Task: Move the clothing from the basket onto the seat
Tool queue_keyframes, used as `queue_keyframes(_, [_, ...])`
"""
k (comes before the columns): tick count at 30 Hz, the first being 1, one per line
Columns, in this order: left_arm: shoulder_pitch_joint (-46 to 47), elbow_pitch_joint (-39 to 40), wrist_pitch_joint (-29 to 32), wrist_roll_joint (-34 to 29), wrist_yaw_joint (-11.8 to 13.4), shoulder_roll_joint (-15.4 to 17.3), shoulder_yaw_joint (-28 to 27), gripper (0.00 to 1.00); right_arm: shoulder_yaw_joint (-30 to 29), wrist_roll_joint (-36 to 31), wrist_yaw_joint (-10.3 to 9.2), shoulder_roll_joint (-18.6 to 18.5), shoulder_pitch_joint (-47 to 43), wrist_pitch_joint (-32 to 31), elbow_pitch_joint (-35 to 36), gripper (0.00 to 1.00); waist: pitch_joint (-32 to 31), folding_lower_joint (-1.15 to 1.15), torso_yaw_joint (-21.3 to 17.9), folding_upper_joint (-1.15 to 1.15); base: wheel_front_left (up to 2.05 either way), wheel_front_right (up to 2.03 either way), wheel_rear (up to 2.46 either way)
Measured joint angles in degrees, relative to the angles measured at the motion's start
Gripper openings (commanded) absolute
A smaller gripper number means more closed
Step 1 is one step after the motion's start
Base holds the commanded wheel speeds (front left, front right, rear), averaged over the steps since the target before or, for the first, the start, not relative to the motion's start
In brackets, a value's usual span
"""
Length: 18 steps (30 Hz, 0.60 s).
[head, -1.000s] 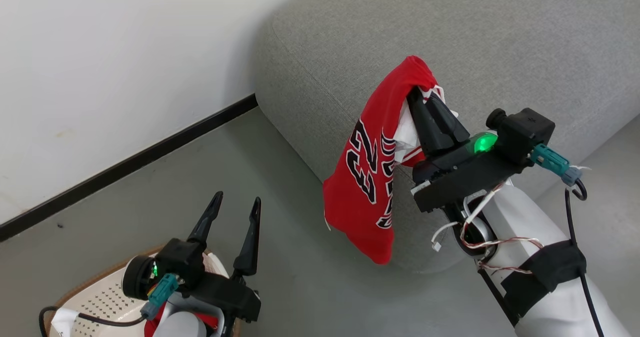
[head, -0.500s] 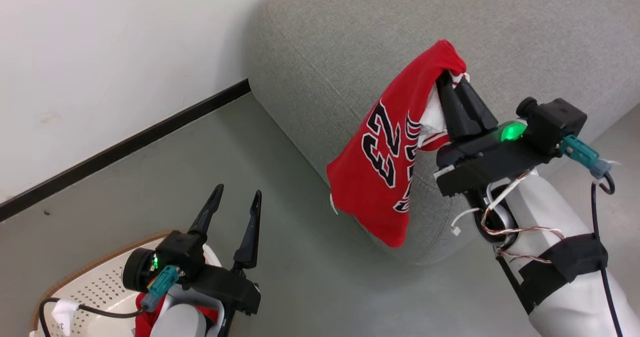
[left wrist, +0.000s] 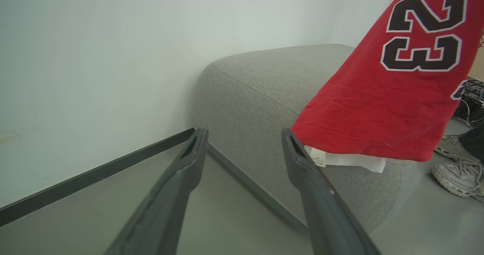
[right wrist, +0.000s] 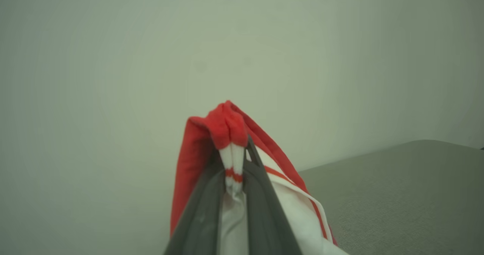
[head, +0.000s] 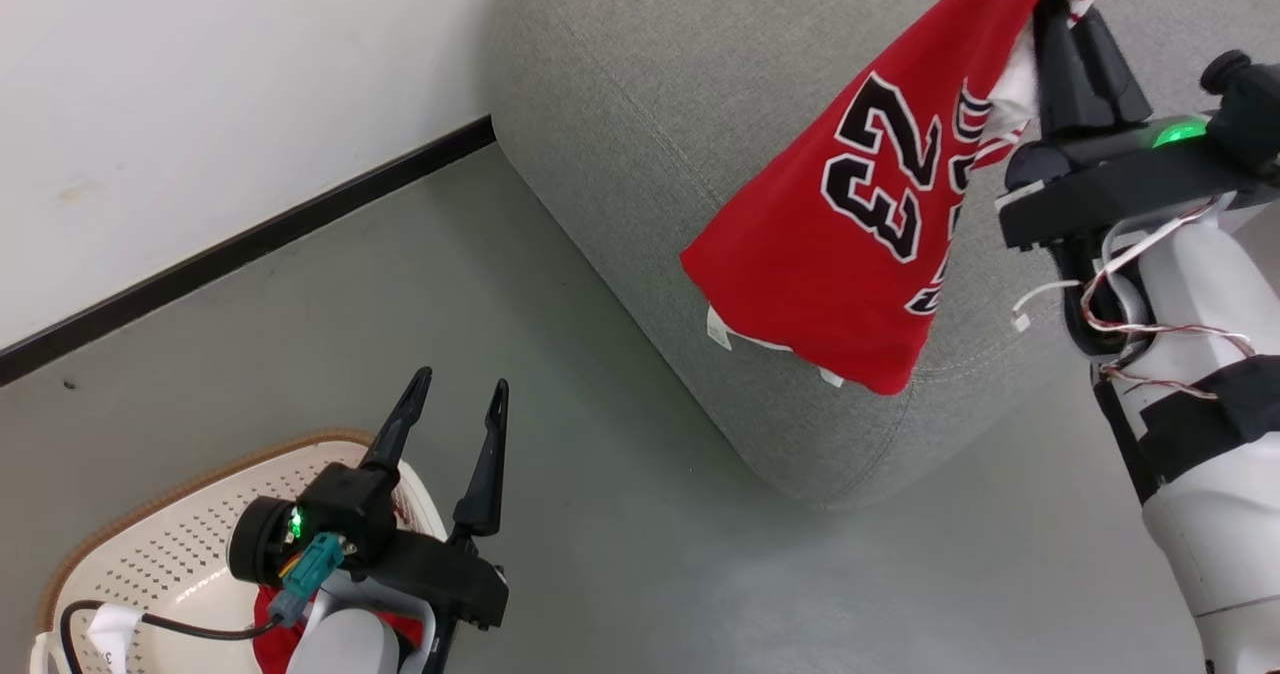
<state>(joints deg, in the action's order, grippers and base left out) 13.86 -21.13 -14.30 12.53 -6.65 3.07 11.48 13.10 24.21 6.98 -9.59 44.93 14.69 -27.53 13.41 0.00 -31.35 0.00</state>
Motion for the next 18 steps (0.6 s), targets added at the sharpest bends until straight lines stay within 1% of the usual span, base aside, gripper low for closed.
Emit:
queue_keyframes(7, [-0.01, 1.01, 0.00, -0.31, -0.41, 0.89, -0.02, 1.00, -3.05, -0.07, 0.00, -1.15, 2.28, 0.01, -1.64, 0.00, 1.86, 0.00, -0.03, 0.00, 0.00, 0.00, 0.00])
queue_keyframes(11, [0.02, 1.56, -0.01, -1.66, -0.42, 1.36, 0.00, 1.00, -5.22, -0.07, 0.00, -2.44, 3.71, 0.01, -2.64, 0.00, 3.36, 0.00, -0.13, 0.00, 0.00, 0.00, 0.00])
queue_keyframes(18, [0.40, 2.31, 0.00, -2.18, -0.42, 2.67, 0.23, 1.00, -9.17, -0.05, -0.19, -4.26, 5.88, 0.01, -3.19, 0.00, 6.48, 0.00, -0.34, 0.00, 0.00, 0.00, 0.00])
